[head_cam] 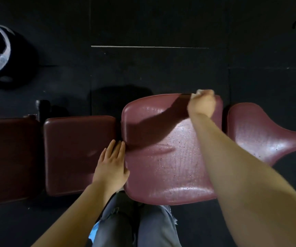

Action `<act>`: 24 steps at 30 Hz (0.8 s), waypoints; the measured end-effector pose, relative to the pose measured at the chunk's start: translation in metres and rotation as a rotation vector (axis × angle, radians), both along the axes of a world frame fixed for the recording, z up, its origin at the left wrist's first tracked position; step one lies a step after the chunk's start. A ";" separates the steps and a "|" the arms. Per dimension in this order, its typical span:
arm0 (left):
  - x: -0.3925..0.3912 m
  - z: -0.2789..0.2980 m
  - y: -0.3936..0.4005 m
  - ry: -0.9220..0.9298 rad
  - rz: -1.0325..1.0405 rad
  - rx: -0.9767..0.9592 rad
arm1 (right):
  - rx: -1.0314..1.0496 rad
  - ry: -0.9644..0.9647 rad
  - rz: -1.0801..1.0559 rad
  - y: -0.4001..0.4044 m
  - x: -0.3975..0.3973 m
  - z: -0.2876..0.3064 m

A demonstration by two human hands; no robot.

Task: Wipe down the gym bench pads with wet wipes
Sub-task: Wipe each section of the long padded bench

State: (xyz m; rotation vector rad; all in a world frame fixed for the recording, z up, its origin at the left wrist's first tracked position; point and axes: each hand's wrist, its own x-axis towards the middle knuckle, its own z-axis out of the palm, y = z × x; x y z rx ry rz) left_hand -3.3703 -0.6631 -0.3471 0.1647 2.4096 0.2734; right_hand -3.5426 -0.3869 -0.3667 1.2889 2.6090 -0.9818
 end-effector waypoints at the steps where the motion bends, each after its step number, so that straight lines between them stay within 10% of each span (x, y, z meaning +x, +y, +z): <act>1: 0.000 -0.002 -0.001 0.010 0.001 0.014 | 0.006 0.031 0.096 -0.025 0.000 -0.001; 9: 0.001 -0.007 -0.010 0.061 -0.081 0.004 | 0.145 0.259 1.355 -0.140 0.026 -0.004; 19: 0.000 -0.004 -0.010 0.027 -0.036 0.073 | 0.250 -0.062 0.014 0.080 0.008 -0.031; 24: -0.003 -0.002 -0.009 -0.004 -0.007 0.064 | 0.173 0.168 0.353 -0.043 0.015 -0.020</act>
